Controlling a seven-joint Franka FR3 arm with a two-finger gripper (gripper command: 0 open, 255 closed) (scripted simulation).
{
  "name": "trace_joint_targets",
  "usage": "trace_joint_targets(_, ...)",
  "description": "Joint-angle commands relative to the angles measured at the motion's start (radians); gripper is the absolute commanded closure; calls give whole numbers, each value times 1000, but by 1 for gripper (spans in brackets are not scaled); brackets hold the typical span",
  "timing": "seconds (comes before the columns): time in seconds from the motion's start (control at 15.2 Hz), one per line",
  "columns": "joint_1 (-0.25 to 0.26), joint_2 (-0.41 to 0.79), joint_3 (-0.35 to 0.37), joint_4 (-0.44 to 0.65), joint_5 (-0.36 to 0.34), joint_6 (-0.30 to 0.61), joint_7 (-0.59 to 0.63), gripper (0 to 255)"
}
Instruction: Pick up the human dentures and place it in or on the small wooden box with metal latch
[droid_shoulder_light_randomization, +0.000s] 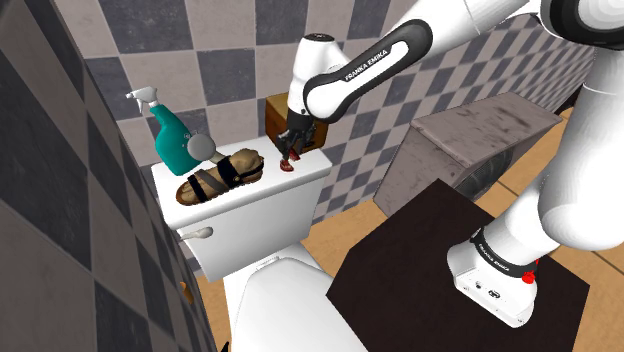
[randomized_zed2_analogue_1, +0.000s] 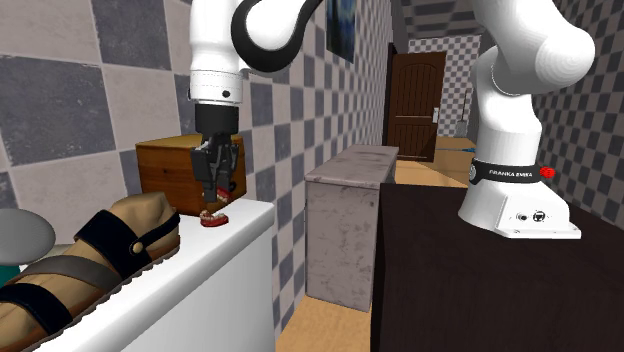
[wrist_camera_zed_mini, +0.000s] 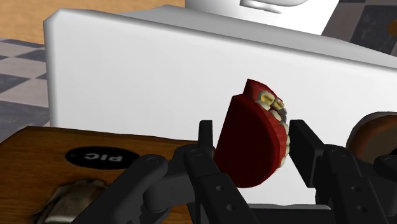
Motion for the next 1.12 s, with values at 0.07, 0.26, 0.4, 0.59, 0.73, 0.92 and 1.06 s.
trace_joint_targets(0.07, -3, -24, 4, 2, 6, -27, -3, 255)
trace_joint_targets(0.26, -6, -53, 7, 8, 12, -60, -6, 255)
trace_joint_targets(0.4, -7, -71, 9, 12, 17, -83, -8, 255)
trace_joint_targets(0.59, -10, -97, 12, 21, 23, -117, -10, 255)
trace_joint_targets(0.73, -11, -114, 14, 28, 27, -140, -12, 255)
trace_joint_targets(0.92, -13, -137, 16, 40, 32, -176, -14, 255)
trace_joint_targets(1.06, -14, -152, 17, 49, 36, -199, -16, 255)
